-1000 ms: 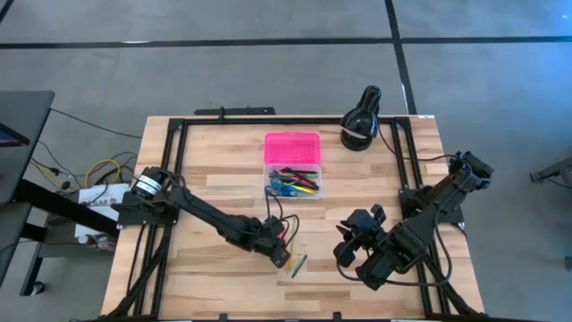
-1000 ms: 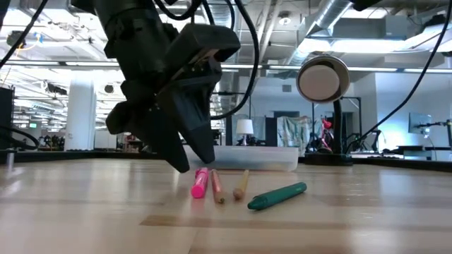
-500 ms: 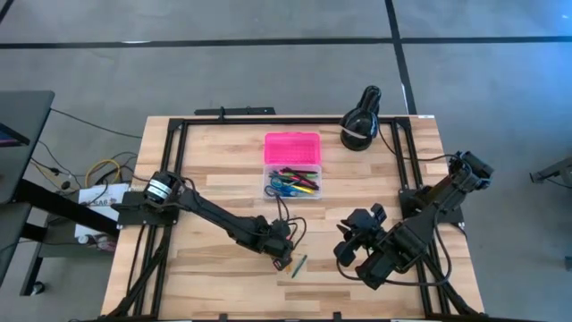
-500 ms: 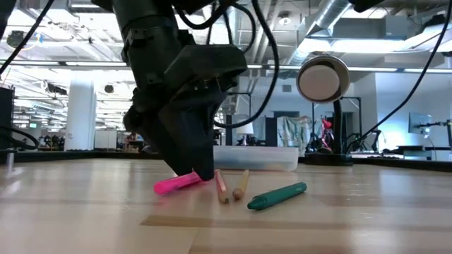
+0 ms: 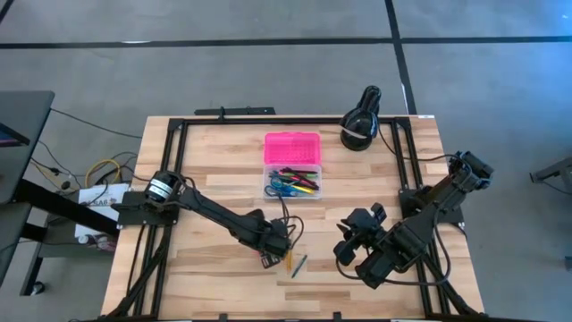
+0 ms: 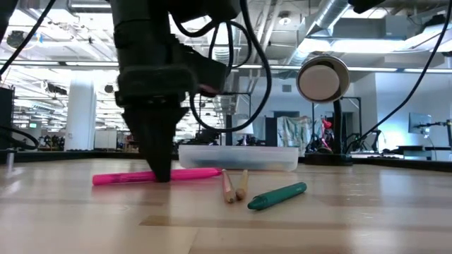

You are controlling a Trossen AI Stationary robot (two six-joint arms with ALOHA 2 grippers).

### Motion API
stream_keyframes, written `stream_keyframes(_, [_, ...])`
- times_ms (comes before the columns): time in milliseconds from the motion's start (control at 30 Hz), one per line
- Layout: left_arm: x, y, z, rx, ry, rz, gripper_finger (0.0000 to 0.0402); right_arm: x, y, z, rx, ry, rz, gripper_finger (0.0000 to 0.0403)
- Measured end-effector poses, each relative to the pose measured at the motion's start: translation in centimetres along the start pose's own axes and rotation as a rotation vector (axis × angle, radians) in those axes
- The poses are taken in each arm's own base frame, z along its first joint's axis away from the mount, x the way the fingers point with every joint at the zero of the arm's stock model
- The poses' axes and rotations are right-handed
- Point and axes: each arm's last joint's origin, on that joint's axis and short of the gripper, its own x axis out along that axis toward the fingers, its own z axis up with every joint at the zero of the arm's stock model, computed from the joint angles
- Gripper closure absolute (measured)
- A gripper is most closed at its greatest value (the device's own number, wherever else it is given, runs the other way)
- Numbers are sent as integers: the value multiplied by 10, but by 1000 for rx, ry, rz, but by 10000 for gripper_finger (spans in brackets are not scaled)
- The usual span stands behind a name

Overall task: Pick & place school supplies into a supply box
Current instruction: Put the pink pen into the pink supply box

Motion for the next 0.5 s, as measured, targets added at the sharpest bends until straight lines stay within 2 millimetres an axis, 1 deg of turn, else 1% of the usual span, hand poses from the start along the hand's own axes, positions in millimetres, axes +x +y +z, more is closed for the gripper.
stream_keyframes(333, [0, 2, -3, 125, 39, 7, 324, 0, 0, 0, 3, 0, 2, 333])
stream_keyframes(500, [0, 2, -3, 213, 50, -9, 351, 0, 0, 0, 4, -1, 3, 333])
